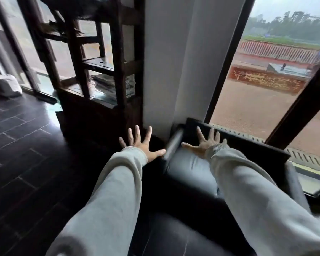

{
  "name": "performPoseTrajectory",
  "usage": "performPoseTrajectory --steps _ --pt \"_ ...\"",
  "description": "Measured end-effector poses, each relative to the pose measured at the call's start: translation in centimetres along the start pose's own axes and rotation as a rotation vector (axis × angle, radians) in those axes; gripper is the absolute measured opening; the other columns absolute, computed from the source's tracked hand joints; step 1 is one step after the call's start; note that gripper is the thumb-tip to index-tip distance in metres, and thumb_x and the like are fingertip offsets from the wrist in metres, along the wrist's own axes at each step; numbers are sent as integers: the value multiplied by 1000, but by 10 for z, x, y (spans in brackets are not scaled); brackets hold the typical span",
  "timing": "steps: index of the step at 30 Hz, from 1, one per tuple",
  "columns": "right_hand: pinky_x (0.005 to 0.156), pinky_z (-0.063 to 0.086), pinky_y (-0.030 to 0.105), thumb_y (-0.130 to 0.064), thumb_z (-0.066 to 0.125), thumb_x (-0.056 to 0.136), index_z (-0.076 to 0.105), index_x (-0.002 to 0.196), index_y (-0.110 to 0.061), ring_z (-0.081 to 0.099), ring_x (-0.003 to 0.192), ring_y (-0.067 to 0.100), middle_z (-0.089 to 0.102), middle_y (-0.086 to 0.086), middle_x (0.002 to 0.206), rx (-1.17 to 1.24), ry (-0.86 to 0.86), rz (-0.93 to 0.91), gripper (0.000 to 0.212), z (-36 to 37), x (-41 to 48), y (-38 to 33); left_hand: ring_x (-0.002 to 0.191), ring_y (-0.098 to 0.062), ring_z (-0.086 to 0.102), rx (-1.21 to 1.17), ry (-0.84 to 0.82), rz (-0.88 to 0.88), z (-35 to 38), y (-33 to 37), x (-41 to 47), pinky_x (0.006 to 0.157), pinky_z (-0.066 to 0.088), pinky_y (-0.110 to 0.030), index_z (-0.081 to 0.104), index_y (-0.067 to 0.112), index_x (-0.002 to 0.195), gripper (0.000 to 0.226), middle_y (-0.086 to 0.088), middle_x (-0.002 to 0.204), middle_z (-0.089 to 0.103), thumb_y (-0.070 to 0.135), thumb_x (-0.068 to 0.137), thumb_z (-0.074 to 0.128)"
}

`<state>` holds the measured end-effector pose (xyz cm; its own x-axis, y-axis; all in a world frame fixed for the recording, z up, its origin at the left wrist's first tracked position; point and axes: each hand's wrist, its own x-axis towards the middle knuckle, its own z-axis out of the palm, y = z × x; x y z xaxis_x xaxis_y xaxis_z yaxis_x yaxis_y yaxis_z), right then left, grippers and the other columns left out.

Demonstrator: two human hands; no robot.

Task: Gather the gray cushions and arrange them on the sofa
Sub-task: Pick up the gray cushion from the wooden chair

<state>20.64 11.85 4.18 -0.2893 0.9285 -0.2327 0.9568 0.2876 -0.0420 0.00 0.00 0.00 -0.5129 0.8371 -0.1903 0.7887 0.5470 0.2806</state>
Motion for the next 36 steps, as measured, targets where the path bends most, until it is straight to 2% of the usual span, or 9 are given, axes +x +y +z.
performPoseTrajectory --steps 5,11,18,25,30,36 --pt "124 -2 58 -102 27 69 -12 160 -49 -10 158 34 -14 12 172 -72 -32 -281 112 55 -18 -142 151 -33 -31 -3 3 -272 0 -147 -37 117 -15 -66 -26 47 153 110 -7 166 -33 95 74 33" --pt "124 -4 57 -102 21 68 -17 157 -50 -12 158 33 -15 11 172 -196 -173 -583 110 119 -59 -303 152 -34 -30 -88 0 -616 6 -298 -123 118 -12 -68 -25 46 155 111 -6 167 -32 96 74 32" --pt "125 -3 56 -101 21 71 -19 157 -50 -12 158 32 -15 11 172 -334 -245 -983 108 172 -144 -483 150 -34 -33 -222 22 -1023 13 -431 -234 118 -12 -67 -23 45 156 112 -6 166 -34 93 76 39" --pt "125 -3 58 -98 25 74 -16 159 -49 -13 158 33 -16 11 172 -419 -273 -1349 106 210 -223 -642 153 -34 -28 -282 107 -1362 10 -541 -311 119 -8 -67 -22 46 156 113 -5 167 -30 98 71 32" --pt "124 -1 58 -98 28 75 -16 159 -49 -12 158 35 -15 12 172 -488 -319 -1465 106 221 -250 -733 153 -35 -28 -342 164 -1545 2 -598 -346 119 -8 -66 -26 47 153 115 -7 167 -32 99 69 32" --pt "124 6 59 -97 30 75 -10 161 -46 -3 159 35 -7 12 173 -567 -317 -1532 107 241 -281 -829 153 -35 -26 -385 174 -1664 -14 -655 -371 119 -6 -66 -25 45 155 116 -8 167 -32 98 69 33"
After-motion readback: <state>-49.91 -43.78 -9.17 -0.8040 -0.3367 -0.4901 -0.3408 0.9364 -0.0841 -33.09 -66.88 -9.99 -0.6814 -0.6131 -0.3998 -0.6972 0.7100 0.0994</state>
